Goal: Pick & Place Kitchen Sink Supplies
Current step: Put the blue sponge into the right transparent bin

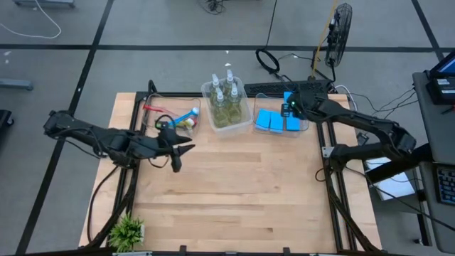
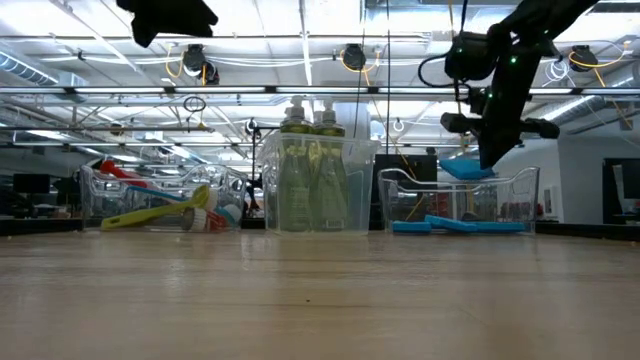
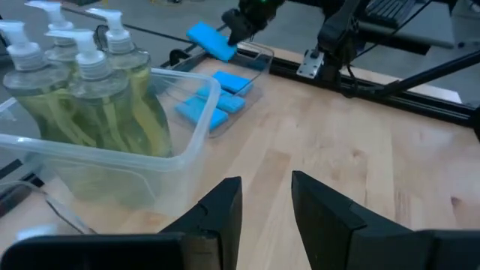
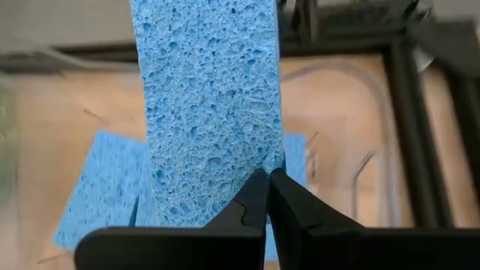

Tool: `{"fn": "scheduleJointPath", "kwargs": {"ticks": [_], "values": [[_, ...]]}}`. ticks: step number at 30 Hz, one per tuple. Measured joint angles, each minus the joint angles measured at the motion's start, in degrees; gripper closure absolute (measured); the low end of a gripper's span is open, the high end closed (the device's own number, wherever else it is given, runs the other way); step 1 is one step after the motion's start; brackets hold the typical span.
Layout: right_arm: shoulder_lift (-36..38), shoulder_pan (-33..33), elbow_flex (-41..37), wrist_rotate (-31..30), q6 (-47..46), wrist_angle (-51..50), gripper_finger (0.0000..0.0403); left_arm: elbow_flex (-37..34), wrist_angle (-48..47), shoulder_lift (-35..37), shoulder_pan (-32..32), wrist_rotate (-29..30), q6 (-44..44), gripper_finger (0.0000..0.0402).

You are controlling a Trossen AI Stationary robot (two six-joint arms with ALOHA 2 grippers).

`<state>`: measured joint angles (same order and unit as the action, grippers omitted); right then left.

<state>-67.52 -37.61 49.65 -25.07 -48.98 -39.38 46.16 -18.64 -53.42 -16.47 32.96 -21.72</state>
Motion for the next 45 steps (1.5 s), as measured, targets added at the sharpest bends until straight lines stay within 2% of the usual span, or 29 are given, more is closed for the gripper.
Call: {"fn": "scheduleJointPath", "kwargs": {"ticks": [5,18,27,33,45], "values": [[-2.13,-0.31,0.00,4.40,-3.17,-1.06,0.0403,-3.89,2.41,4.87,0.00,-0.08,1.00,0.0282],[-2.54,-0.20,0.00,9.03,-7.39,-4.39,0.0403,-9.40,2.25,13.12,0.00,-0.56,3.06,0.0282],[-3.54,-0.20,0.00,9.01,-7.31,-4.56,0.0403,-13.96,2.45,20.05,0.00,-2.18,4.13,0.0282],[-4.70,-0.20,-0.02,10.21,-7.34,-4.76,0.0403,-16.97,2.48,23.87,0.00,-5.55,5.09,0.0282],[-5.06,-0.20,-0.04,9.85,-6.92,-4.63,0.0382,-28.34,8.48,34.20,0.00,-5.52,5.15,0.0282]]}}
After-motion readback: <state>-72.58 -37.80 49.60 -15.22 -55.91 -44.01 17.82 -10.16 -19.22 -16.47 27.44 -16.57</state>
